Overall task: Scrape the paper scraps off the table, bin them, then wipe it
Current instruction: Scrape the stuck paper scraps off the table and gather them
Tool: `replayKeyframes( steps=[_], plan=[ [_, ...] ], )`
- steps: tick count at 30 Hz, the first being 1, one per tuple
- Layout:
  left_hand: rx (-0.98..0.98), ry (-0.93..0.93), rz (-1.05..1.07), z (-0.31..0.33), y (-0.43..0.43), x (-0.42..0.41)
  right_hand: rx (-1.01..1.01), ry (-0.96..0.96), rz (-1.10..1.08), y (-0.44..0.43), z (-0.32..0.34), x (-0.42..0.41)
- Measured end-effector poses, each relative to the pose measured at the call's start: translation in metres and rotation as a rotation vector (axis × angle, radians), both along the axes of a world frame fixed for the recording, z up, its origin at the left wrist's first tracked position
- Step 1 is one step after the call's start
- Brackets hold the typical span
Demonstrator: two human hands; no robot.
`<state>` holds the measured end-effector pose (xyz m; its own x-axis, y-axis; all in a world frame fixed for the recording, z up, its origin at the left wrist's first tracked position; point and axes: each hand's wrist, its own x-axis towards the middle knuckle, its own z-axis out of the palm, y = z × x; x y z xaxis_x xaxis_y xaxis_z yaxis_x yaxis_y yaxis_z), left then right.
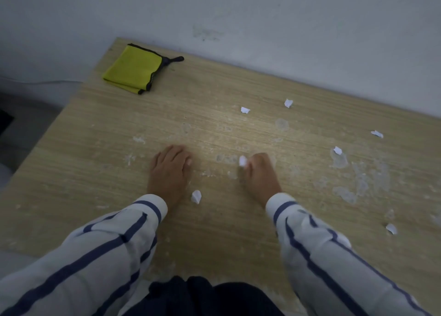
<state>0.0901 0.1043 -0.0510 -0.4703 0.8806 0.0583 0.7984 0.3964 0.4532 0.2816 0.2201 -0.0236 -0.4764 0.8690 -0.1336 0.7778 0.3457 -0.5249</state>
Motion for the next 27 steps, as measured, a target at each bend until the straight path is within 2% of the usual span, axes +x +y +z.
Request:
replayKeyframes(
  steps=[4,8,10,13,15,22,27],
  plan=[
    [0.011,-0.027,0.002,-0.002,0.000,-0.003,-0.050,0.108,0.238,-0.057,0.005,-0.029],
    [0.000,-0.045,-0.014,-0.003,-0.001,-0.004,0.005,-0.091,0.432,-0.075,-0.017,-0.044],
    [0.021,-0.048,-0.002,0.000,-0.002,-0.003,-0.032,-0.075,0.419,-0.077,-0.019,-0.042],
    [0.030,-0.022,0.038,0.005,-0.005,0.001,-0.060,0.107,0.274,-0.084,-0.004,-0.041],
    [0.028,-0.021,0.039,0.005,-0.006,0.002,-0.019,0.145,0.239,-0.088,0.002,-0.045],
    [0.132,-0.163,0.052,0.007,-0.006,-0.011,0.140,-0.075,0.352,-0.088,-0.005,-0.068],
    [0.125,-0.150,-0.023,0.007,-0.004,-0.022,0.092,0.010,0.276,-0.086,-0.012,-0.065]
  ],
)
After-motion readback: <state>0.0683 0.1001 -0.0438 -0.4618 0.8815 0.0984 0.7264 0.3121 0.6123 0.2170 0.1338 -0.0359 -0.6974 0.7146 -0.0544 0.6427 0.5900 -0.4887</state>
